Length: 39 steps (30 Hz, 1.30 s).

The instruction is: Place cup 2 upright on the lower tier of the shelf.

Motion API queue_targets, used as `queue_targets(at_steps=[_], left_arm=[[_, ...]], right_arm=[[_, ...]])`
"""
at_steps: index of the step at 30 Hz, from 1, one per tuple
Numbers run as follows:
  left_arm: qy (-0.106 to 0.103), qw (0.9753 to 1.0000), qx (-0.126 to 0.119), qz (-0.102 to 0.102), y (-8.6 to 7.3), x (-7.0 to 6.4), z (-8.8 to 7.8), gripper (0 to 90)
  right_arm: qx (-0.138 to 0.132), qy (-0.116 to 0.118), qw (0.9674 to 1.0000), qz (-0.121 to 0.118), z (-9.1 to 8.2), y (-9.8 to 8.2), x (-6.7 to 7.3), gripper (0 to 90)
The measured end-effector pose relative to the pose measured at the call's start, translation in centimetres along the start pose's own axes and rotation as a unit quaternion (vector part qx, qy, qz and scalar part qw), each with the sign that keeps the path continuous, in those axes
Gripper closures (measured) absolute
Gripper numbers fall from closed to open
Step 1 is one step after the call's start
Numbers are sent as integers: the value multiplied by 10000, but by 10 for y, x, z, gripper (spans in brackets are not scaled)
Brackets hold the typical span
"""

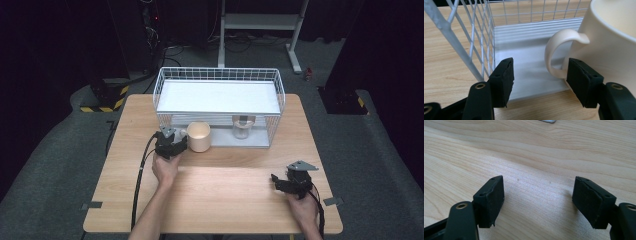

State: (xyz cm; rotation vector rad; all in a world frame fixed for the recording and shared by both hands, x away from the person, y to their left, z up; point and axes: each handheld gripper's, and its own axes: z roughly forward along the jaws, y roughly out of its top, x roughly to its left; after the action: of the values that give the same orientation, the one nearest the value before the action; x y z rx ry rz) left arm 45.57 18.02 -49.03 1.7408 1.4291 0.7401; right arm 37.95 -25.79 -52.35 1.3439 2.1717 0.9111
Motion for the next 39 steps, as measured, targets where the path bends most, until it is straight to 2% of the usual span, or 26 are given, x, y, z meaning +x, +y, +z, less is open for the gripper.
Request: queue_targets(at_steps=[16, 23, 28, 33, 35, 39], left_arm=[[-68, 9999, -105, -20, -8, 8, -11, 388], [-186, 9996, -214, 3, -12, 9, -27, 393], [-556, 9980, -188, 216, -20, -4, -41, 408], [-869, 9956, -48, 355, -26, -19, -41, 408], [-921, 9950, -9, 384, -26, -25, -36, 411], [-888, 9948, 98, 479, -23, -33, -26, 414]], right_arm=[[1, 4, 10000, 14, 0, 0, 0, 257], [0, 3, 10000, 0, 0, 0, 0, 257], [0, 2, 10000, 4, 0, 0, 0, 257], [-5, 7, 10000, -1, 1, 1, 0, 257], [-5, 7, 10000, -1, 1, 1, 0, 257], [-6, 7, 10000, -2, 1, 1, 0, 257]])
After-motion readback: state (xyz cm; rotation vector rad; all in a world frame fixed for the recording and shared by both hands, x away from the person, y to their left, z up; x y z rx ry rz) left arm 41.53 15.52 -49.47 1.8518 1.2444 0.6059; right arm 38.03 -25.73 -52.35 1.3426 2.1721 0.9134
